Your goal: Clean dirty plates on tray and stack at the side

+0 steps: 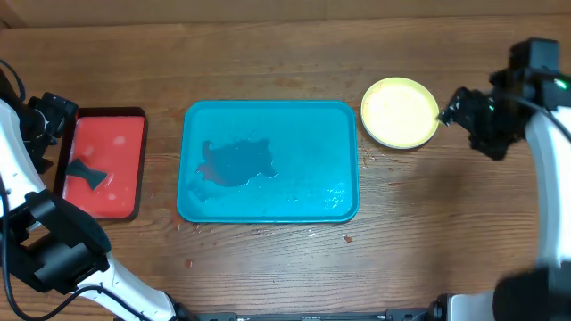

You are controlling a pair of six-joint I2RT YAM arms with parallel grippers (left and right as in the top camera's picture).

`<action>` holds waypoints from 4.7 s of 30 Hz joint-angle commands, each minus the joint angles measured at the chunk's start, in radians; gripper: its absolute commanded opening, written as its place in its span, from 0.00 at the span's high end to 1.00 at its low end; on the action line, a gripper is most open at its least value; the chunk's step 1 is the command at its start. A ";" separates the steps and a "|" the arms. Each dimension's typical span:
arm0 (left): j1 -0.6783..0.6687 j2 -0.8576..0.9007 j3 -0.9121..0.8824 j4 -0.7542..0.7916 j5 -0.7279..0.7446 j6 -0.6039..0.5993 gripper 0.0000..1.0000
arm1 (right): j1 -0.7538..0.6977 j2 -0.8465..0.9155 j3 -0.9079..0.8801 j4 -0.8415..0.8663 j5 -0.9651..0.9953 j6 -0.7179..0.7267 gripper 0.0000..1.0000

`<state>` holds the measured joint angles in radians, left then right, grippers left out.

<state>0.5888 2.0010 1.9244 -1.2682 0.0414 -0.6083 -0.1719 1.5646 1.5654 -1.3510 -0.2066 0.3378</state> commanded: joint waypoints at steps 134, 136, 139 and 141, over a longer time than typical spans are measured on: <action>-0.060 -0.481 -0.031 -0.156 -0.119 0.272 0.00 | 0.299 -1.562 -1.557 1.267 0.187 -0.253 0.00; -0.116 -0.546 -0.068 -0.119 -0.119 0.272 0.00 | 0.299 -1.562 -1.557 1.267 0.187 -0.253 0.00; -0.276 -0.667 -0.165 -0.011 -0.119 0.292 0.00 | 0.299 -1.562 -1.557 1.267 0.187 -0.253 0.00; -0.397 -0.745 -0.249 0.074 -0.119 0.327 0.00 | 0.299 -1.562 -1.557 1.267 0.187 -0.253 0.00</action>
<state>0.3393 1.3567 1.7798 -1.2564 -0.0795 -0.3511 0.1261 0.0147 0.0185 -0.0898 -0.0319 0.0856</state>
